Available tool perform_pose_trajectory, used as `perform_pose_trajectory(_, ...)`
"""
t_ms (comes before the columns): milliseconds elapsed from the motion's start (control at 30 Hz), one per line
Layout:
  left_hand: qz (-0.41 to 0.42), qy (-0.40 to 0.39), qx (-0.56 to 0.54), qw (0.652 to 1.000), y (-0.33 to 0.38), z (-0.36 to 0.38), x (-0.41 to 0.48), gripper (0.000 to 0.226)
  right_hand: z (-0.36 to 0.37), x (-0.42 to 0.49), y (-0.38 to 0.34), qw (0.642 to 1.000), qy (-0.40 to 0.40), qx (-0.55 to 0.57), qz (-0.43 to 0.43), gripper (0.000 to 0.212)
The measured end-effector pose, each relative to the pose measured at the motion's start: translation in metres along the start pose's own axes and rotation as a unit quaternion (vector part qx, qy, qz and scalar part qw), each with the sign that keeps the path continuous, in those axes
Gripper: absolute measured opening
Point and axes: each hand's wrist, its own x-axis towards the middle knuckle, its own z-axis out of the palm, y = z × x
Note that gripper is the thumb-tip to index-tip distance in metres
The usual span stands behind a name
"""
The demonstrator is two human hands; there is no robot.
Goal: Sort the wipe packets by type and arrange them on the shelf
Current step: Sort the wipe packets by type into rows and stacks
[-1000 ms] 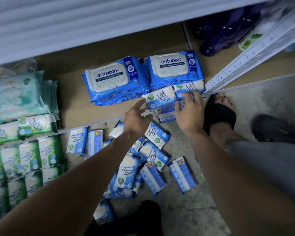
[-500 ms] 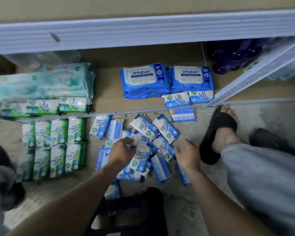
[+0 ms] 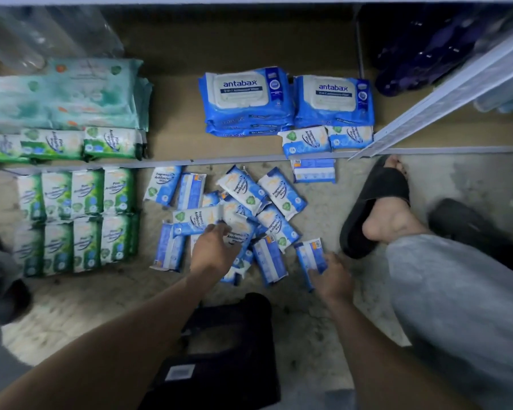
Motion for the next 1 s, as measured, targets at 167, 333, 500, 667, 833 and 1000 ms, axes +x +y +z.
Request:
perform_pose_trajectory(167, -0.024, 0.020, 0.037, 0.999, 0.005, 0.007, 0.006, 0.050, 0.016, 0.008, -0.001, 1.000, 0.016, -0.025, 0.004, 0.051)
perform_pose_trajectory(333, -0.043, 0.046, 0.045, 0.997, 0.013, 0.014, 0.009, 0.045, 0.022, 0.003, -0.013, 0.998, 0.018, -0.050, 0.031, 0.069)
perform_pose_trajectory(500, -0.069, 0.057, 0.033, 0.995, 0.020, 0.019, 0.007, 0.049, 0.023, 0.010, -0.015, 0.998, 0.029, -0.056, 0.027, 0.054)
perform_pose_trajectory(667, -0.099, 0.042, 0.040, 0.993, 0.014, 0.024, 0.009, 0.048, 0.017, 0.013, -0.019, 0.999, -0.005, -0.017, 0.046, 0.069)
perform_pose_trajectory(833, -0.115, 0.002, -0.006, 0.993, 0.015, 0.025, 0.013, 0.045, -0.005, 0.004, -0.038, 0.986, 0.023, 0.153, 0.063, 0.042)
perform_pose_trajectory(1000, -0.102, -0.011, -0.093, 0.990, 0.025, 0.011, -0.004, 0.033, -0.036, -0.003, -0.075, 0.844, -0.198, 0.473, 0.157, 0.022)
